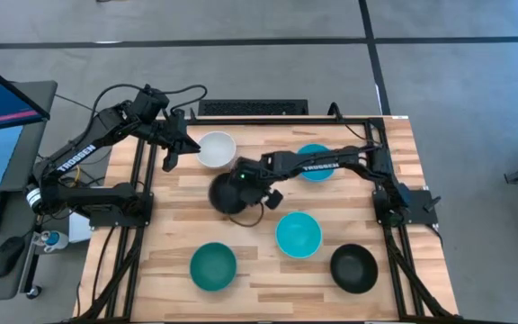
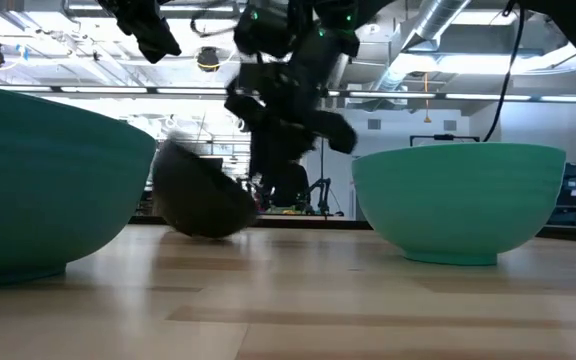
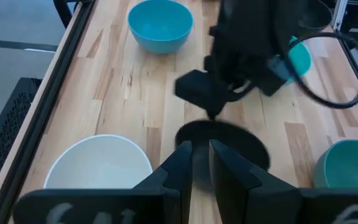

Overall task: Nest bowls inside each other
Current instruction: Stack the black bowl on the blue bowl

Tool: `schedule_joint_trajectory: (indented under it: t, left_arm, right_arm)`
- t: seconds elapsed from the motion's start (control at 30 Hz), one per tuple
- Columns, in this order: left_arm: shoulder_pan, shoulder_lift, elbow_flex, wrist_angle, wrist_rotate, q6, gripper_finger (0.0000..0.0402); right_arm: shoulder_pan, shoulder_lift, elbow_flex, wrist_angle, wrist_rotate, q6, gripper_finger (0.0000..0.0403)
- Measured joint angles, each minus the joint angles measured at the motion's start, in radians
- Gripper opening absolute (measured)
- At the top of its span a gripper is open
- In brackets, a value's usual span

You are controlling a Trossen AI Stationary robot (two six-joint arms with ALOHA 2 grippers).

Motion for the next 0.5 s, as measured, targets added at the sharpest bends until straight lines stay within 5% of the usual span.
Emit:
schedule_joint_trajectory:
  t: [0.27, 0.5]
  left_arm:
    - [0.000, 0.000, 0.000, 0.000, 0.000, 0.003, 0.0045]
    - [0.000, 0.000, 0.000, 0.000, 0.000, 0.014, 0.0045]
  right_arm:
    - [0.039, 0.045, 0.020, 0.059, 0.071, -0.051, 0.0114]
    - [0.024, 0.048, 0.106, -0.018, 0.067, 0.094, 0.0114]
